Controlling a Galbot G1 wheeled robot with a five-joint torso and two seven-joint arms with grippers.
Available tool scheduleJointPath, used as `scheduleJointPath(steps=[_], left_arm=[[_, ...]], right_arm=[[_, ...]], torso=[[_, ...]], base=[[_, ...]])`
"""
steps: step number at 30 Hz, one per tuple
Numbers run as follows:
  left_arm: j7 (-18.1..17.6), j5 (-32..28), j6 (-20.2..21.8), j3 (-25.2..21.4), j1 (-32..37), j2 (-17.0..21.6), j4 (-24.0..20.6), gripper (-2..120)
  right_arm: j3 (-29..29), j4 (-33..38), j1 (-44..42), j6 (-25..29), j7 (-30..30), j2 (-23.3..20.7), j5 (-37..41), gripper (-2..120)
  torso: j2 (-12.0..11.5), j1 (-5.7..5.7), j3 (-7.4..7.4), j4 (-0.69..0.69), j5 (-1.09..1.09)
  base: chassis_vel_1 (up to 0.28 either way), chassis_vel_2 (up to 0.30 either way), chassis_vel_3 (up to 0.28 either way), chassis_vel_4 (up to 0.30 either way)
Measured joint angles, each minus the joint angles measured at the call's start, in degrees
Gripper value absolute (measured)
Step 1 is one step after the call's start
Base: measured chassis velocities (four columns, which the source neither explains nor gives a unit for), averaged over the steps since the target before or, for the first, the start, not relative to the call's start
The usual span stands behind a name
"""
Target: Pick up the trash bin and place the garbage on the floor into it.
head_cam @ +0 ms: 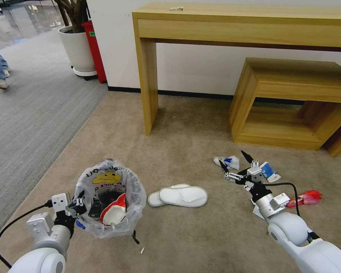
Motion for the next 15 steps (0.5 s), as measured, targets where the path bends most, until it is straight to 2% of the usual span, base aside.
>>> scheduleJointPath(steps=[7,15], left_arm=[[0.05,0.12,-0.02,0.05,-0.03,-0.05,0.17,3],[0.15,0.34,0.27,0.8,-0.21,0.39,0.72,3]], right_arm=[[-0.82,-0.23,0.79,0.32,-3.16,-1.72,-1.05,100],[-2.17,-0.73,2.32,3.36,-10.67,-6.68,-3.79,100]], torso=[[0.0,0.0,0.0,0.0,0.01],[0.0,0.0,0.0,-0.01,0.0]], base=[[0.0,0.0,0.0,0.0],[0.0,0.0,0.0,0.0]])
